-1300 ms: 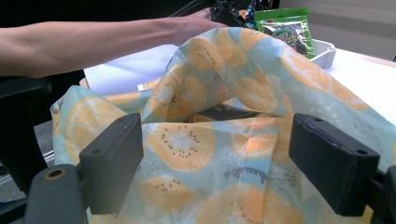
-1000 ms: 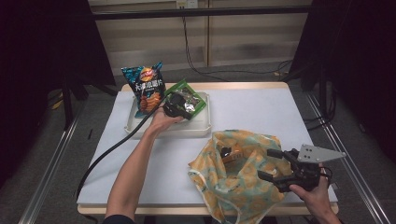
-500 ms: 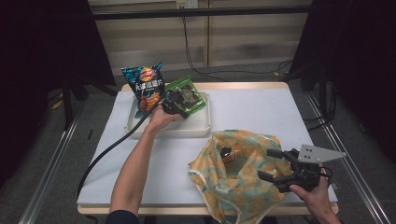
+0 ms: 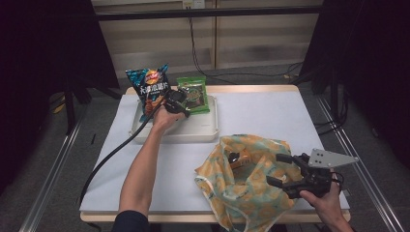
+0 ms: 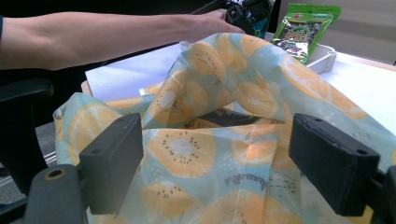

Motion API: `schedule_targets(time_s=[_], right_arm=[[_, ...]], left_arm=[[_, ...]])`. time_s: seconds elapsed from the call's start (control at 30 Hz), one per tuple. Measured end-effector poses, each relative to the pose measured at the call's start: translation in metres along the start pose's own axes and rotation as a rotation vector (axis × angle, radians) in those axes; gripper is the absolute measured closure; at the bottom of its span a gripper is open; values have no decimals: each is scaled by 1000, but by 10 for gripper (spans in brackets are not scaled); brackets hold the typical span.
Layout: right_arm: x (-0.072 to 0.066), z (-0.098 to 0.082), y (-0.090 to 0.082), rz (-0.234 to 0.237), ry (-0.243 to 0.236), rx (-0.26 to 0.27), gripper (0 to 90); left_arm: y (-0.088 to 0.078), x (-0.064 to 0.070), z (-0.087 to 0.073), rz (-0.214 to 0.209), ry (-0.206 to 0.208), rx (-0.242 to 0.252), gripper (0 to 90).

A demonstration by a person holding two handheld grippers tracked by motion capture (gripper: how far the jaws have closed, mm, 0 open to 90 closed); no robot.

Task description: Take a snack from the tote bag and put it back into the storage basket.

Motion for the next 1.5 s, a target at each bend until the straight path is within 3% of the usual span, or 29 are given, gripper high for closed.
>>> schedule_targets(time_s=[0.1,0.17,0.23,0.47,0.57,0.77,0.87,0.9,0.93,0.97,1.0,1.03,1.07,1.17,1.2,1.27,1.37,1.5], right_arm=[[0,0,-1,1,-1,2,176],[0,-1,-1,-2,1,1,176],[1,-2,-2,-1,2,2,176],[0,-2,-2,-1,2,1,176],[0,-2,-2,0,3,2,175],[0,-3,-2,-2,3,0,176],[1,-3,-2,-4,6,-4,176],[1,-3,-1,-4,3,-3,176],[0,-3,-1,-4,3,-2,176],[0,-3,-1,-3,3,-2,176],[0,-3,-1,-5,5,-5,176],[0,-3,-1,-6,5,-5,177],[0,-3,-1,-5,6,-4,177],[1,-3,-1,-8,5,-2,179],[1,-3,-1,-7,7,-2,180],[1,-2,0,-12,5,-4,184],[0,-1,1,-15,8,-7,213],[-1,3,3,-11,-3,-13,269]], left_arm=[[2,-3,1,-17,-6,12,900],[2,-4,3,-1,-6,11,900],[4,-3,3,-8,-24,24,900],[5,-2,3,-5,-29,46,892],[2,-3,2,-19,-4,11,884],[-4,1,-2,-45,24,33,864],[-8,3,-5,-58,14,62,848],[-7,6,-5,-53,-21,90,842],[-10,5,-6,-44,22,65,840],[-13,5,-7,-58,27,71,835],[-15,8,-9,-68,-11,110,823],[-17,8,-10,-68,-12,122,810],[-20,9,-13,-79,10,135,804],[-32,12,-18,-42,42,136,784],[-36,12,-21,-70,36,172,785],[-46,13,-28,-69,33,219,772],[-59,14,-41,-54,46,231,736],[-79,19,-60,-75,57,278,681]])
Point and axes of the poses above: each handheld gripper's, and its own axes: y roughly forward along the jaws, z roughly out of its top, x roughly to its right, the point moved 1 cm from there along y, roughly forward along the jaws, and after that the axes turned 11 degrees about -x, right-handed, at the moved point
